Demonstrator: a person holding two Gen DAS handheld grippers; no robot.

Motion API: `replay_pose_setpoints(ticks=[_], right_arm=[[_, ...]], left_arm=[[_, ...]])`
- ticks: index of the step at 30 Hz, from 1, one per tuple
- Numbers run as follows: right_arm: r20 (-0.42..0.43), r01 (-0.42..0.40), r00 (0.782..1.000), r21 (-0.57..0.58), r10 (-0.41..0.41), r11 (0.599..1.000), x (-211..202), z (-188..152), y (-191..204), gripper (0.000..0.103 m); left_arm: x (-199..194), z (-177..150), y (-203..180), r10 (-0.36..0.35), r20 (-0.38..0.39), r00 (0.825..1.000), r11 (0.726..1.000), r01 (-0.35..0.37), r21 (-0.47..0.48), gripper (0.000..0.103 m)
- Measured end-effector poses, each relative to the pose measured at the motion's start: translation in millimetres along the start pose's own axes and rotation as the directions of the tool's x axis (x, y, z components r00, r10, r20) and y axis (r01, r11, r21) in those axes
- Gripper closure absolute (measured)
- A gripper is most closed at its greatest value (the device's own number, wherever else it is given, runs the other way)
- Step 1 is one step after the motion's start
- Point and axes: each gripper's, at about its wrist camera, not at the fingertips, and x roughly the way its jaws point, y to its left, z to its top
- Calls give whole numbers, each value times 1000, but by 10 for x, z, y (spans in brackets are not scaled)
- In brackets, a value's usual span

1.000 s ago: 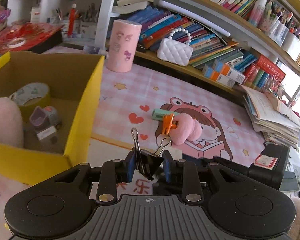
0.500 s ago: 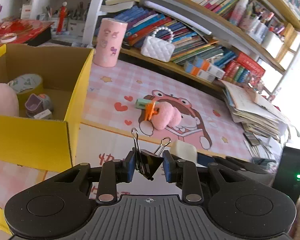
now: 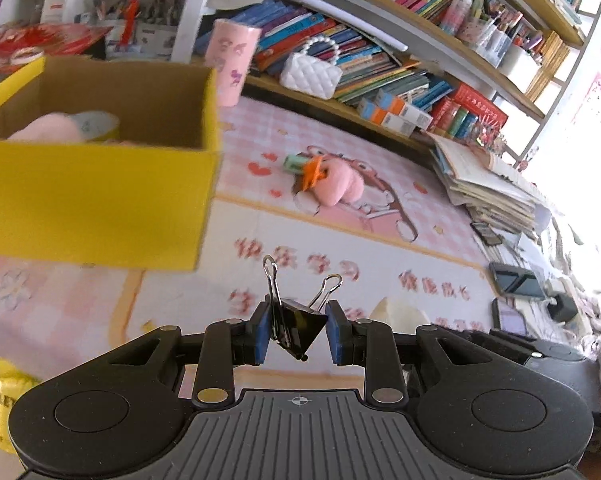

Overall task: Organize objects
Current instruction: 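Carry the binder clips and white block over the yellow box with both grippers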

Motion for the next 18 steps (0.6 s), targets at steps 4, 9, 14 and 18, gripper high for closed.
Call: replay_pose_setpoints(ticks=[4,9,14,18], right_arm=[[-11,-16,1000,-14,16,1000,-59,-82,244,61],[-18,-51,999,-49,51,997,-120,-167,593,61],[-24,-85,996,-80,83,993,-148,-233,908,61],[-24,-112,994,-106,110,988,-168,-281,1151,61]], left_arm=[[-197,-88,188,14,6,1000,1000,-14,-17,76],[-437,-191,417,36,14,999,999,-35,-36,76],[-655,-270,637,63,31,998,996,-61,-64,76],[-828,-304,814,84,52,995,994,-80,-81,76]])
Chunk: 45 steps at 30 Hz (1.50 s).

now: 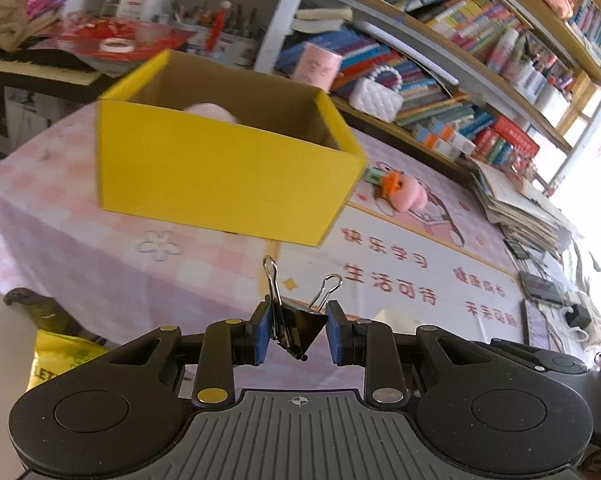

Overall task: Organize objects
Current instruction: 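Carry the binder clips and white block over the yellow box with both grippers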

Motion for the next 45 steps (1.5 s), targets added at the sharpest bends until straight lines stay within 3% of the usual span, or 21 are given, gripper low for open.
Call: replay_pose_setpoints(ticks=[13,22,27,34,40,45], right_arm=[[53,-17,998,-74,21,997,-14,80,571,61],[97,3,995,-77,5,997,-10,318,655,61],[166,25,986,-74,-12,997,35,559,582,61],[273,54,962,-90,-27,994,303,1201,388,61],[232,46,973,-162,-7,986,825,1522,295,61],[110,-16,993,-211,40,977,1231,1606,258,61]], left_arm=[[-384,58,414,12,90,996,1000,-10,-15,76],[-460,304,536,8,162,987,1000,-6,-19,76],[-388,569,495,7,217,976,1000,-4,-13,76],[-193,1064,336,11,292,956,1000,-17,17,76],[128,1447,223,26,316,948,999,-31,8,76],[440,1639,158,50,290,956,998,-55,9,76]])
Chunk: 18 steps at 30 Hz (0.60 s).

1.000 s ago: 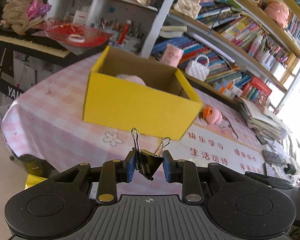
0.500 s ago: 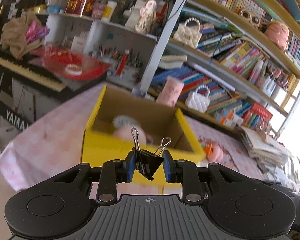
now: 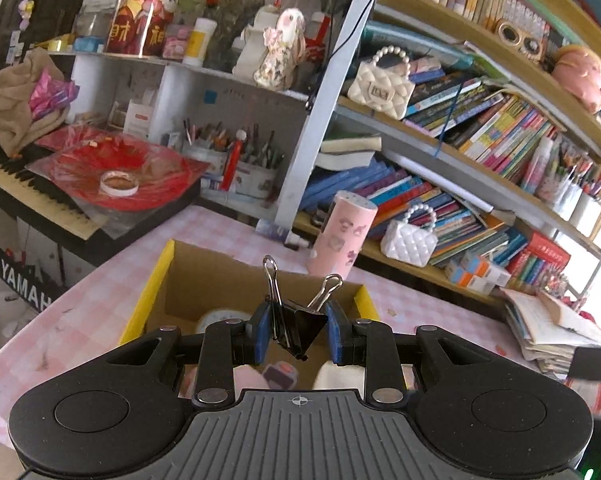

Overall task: Organize objects
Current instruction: 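Carry the binder clips and white block over the yellow box with both grippers, then open both grippers to drop the clips and white block into the box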

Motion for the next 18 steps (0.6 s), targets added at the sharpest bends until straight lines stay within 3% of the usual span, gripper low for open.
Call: replay_pose_setpoints(ticks=[8,13,16,18], right_arm=[[-47,-93,995,9,93,996,193,44,-167,58],[-24,-85,996,2,85,996,129,-4,-233,51],[23,-44,999,-44,45,998,8,-59,-216,41],[48,-29,998,-63,32,998,-72,-117,-215,41]], left_arm=[[444,-52,-6,34,-78,996,999,-34,-8,76],[683,-137,-12,39,-138,990,999,-40,-7,76],[803,-200,-29,39,-172,984,999,-41,-9,76],[873,-236,-39,37,-192,981,999,-39,-10,76]])
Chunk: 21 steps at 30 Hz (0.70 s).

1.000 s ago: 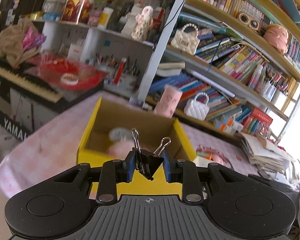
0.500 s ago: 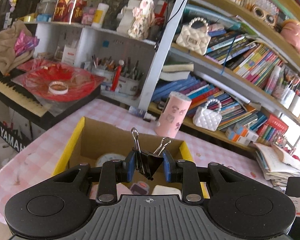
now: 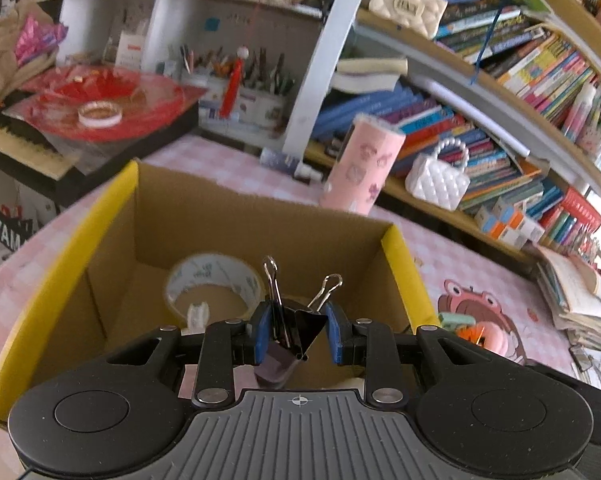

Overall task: Organize objects
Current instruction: 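Open both grippers to drop the clips and white block into the box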

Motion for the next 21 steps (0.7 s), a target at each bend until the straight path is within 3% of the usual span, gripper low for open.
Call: replay_pose_setpoints(ticks=[10,12,14,16,21], right_arm=[[62,18,998,-46,-15,999,-171,-104,6,42],[63,24,998,-44,-22,999,-172,-105,18,42],[61,28,998,-36,-26,999,-177,-101,24,42],[60,32,998,-23,-31,999,-183,-89,22,42],[78,56,995,24,-58,998,-314,-64,9,42]], left_arm=[[164,-80,-114,32,-62,998,998,-29,49,72],[102,-66,-119,24,-56,998,999,-21,45,58],[1,-48,-137,17,-21,1000,998,-16,59,37],[-135,-31,-151,30,16,999,997,-31,74,28],[-569,-39,-98,36,103,994,997,-42,58,28]])
